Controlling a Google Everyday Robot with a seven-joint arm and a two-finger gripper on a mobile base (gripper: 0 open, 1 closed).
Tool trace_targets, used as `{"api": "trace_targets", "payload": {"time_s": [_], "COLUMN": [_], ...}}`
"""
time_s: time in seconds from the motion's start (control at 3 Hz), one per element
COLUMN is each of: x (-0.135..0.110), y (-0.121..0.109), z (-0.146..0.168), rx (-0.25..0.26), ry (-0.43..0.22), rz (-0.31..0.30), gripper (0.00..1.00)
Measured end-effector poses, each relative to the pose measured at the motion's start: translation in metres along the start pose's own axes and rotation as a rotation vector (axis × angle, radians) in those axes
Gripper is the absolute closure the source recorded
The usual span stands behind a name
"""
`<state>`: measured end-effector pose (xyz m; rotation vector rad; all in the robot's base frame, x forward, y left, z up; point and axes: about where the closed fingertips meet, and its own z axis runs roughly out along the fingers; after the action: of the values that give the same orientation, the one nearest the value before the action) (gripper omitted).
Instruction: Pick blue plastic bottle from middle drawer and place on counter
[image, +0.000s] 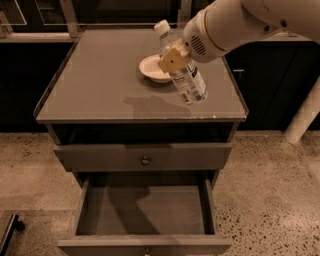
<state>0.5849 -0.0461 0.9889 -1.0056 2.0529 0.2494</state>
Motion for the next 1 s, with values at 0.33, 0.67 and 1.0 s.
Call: {"api": "trace_targets", "payload": {"time_s": [0.33,0.67,1.0], "x": [-0.001,0.009,0.031], "y": [-0.034,-0.076,-0.109], "z": [-0.009,-0.02,-0.014], "rx": [0.121,0.199,0.181], "ry": [-0.039,-0.114,-0.224], "rz": [0.042,0.102,0.18], "gripper": [1.0,1.0,1.0]}}
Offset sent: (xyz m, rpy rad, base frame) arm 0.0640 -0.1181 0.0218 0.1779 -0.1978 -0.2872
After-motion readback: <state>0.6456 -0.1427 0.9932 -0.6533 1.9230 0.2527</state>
